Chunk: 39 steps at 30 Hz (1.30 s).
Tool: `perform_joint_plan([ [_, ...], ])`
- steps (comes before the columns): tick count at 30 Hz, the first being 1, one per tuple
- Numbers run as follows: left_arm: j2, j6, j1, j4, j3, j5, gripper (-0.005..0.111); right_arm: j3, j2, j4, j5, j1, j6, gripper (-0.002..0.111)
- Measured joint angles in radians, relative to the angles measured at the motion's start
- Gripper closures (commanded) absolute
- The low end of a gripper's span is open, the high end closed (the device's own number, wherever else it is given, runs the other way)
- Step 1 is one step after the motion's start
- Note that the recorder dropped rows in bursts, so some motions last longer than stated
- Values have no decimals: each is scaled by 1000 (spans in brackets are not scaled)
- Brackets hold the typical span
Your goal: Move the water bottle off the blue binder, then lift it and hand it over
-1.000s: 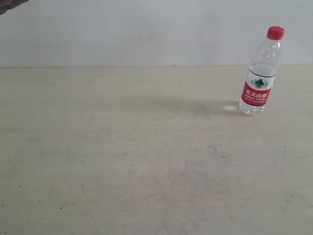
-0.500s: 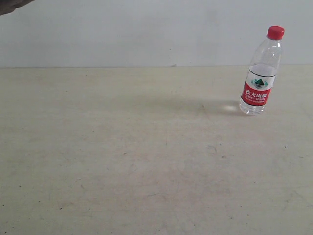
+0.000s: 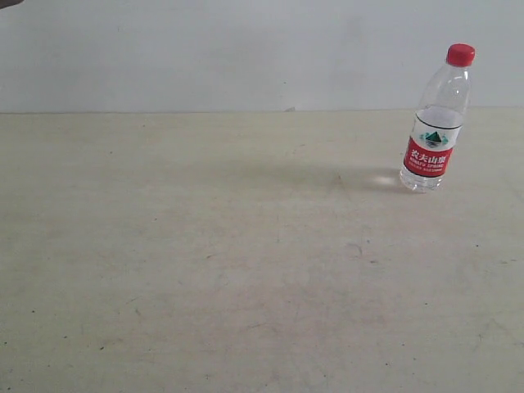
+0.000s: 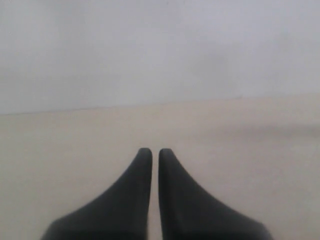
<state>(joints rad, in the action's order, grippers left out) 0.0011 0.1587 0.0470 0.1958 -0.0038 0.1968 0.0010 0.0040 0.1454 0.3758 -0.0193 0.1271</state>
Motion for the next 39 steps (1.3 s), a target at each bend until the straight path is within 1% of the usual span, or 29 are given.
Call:
perform_joint_plan([
  [2, 0, -54, 0, -24, 0, 77, 102, 0, 0, 0, 0, 0, 0, 108],
  [5, 0, -85, 0, -39, 0, 119, 102, 0, 0, 0, 0, 0, 0, 108],
  [12, 0, -84, 0, -45, 0, 136, 102, 0, 0, 0, 0, 0, 0, 108],
  [21, 0, -168, 0, -56, 0, 167, 102, 0, 0, 0, 0, 0, 0, 108],
  [39, 0, -179, 0, -58, 0, 167, 102, 0, 0, 0, 0, 0, 0, 108],
])
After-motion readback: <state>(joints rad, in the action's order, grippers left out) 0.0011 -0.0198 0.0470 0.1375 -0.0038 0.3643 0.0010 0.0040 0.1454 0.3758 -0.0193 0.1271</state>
